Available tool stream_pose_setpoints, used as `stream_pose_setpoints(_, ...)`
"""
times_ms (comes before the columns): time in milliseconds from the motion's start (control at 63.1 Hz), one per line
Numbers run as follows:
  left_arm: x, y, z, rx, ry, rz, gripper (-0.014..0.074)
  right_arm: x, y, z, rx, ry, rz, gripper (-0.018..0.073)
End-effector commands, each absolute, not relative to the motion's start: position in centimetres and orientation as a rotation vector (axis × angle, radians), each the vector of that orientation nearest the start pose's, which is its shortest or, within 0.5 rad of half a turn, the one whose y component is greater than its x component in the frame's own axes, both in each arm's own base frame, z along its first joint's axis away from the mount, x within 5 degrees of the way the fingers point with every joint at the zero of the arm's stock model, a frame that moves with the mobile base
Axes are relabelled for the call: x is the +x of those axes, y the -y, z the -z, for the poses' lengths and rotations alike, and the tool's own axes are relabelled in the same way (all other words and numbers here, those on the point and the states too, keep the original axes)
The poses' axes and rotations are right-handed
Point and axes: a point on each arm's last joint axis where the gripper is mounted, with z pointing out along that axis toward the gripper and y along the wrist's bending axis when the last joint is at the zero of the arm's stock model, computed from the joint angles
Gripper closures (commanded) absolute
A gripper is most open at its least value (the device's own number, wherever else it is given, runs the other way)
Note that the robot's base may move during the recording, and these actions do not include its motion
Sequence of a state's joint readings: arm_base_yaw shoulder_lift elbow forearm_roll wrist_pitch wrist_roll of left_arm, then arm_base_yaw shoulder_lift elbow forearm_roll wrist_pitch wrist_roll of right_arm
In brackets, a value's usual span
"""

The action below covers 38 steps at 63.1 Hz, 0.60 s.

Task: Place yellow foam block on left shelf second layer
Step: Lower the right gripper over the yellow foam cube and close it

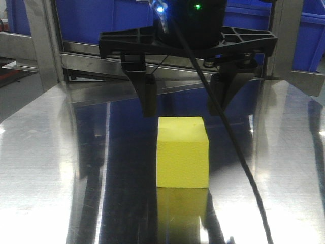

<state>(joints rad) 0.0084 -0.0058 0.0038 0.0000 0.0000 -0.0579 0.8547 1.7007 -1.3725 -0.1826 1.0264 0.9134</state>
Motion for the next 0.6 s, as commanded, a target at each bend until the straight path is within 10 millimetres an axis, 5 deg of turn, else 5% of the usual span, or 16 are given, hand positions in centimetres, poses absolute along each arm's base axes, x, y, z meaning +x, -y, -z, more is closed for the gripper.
stream_pose_setpoints(0, 5.5, -0.1, -21.2, -0.054, -1.405, 0.047, 0.0472, 24.1, -25.2, -29.4, -0.008, -2.731, -0.243, -0.004)
stream_pose_setpoints(587, 5.5, -0.1, -21.2, -0.054, -1.405, 0.047, 0.0472, 24.7, -26.0, -27.0, -0.004, -2.776, -0.204, -0.004)
